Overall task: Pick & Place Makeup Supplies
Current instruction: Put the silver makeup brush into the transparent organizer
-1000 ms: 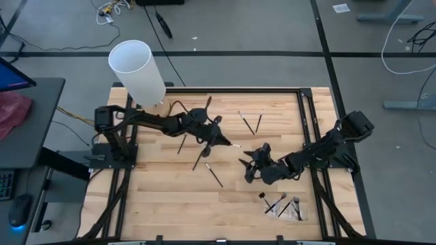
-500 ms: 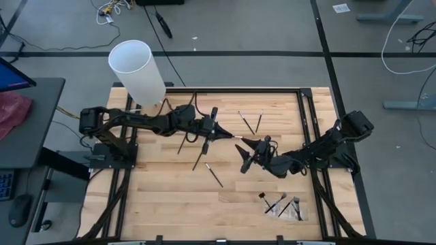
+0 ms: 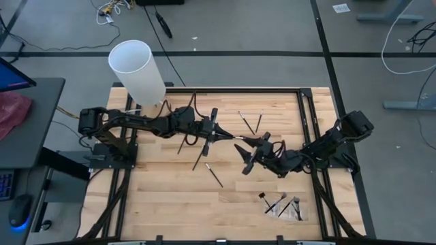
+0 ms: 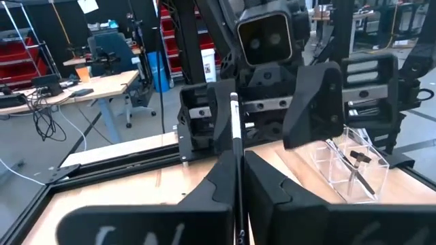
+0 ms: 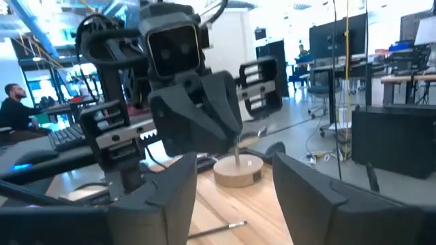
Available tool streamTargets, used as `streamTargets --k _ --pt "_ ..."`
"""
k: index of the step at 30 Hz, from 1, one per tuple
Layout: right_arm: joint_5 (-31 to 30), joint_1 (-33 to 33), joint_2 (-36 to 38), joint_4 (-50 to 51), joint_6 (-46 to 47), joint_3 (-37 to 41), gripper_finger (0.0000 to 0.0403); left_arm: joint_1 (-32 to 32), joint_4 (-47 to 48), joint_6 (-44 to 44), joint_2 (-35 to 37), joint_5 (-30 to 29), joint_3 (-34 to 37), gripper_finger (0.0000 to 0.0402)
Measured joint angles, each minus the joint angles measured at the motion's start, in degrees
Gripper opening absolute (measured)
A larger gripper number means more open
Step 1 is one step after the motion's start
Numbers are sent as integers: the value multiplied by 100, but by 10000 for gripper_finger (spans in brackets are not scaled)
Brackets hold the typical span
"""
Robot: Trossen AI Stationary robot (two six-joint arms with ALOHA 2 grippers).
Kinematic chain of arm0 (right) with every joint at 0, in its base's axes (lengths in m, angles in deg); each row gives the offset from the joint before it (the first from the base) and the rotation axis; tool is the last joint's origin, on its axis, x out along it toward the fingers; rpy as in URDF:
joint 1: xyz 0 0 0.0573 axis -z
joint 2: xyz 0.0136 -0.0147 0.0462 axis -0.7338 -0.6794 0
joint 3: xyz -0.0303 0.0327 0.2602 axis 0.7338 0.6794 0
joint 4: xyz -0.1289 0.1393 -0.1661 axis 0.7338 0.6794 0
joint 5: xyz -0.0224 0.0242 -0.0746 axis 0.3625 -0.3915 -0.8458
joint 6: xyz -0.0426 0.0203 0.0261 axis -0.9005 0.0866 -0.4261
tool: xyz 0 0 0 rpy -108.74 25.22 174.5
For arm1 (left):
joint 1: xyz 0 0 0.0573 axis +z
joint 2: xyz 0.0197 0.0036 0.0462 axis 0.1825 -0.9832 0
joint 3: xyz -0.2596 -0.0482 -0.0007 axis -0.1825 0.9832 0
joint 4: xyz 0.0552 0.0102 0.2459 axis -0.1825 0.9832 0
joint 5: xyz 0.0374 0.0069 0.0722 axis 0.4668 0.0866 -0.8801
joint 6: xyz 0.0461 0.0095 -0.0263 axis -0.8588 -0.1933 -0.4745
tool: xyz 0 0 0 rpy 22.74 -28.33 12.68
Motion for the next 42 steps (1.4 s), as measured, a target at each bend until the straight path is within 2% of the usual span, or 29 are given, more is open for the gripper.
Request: streamTargets --k 5,13,26,33,37,42 --pt "0 24 2 -324 -248 0 185 0 0 -2 0 0 0 17" --pt "-1 176 0 -318 -207 0 144 0 0 0 0 0 0 18" --pt "295 276 0 -338 -211 0 12 2 7 -35 0 7 0 18" --pt "444 352 0 -351 -209 0 18 3 31 -31 0 20 0 19" --pt "447 352 0 -342 -248 0 7 4 38 -31 0 20 0 19" --pt "509 352 0 -292 -261 0 4 4 74 -26 0 217 0 41"
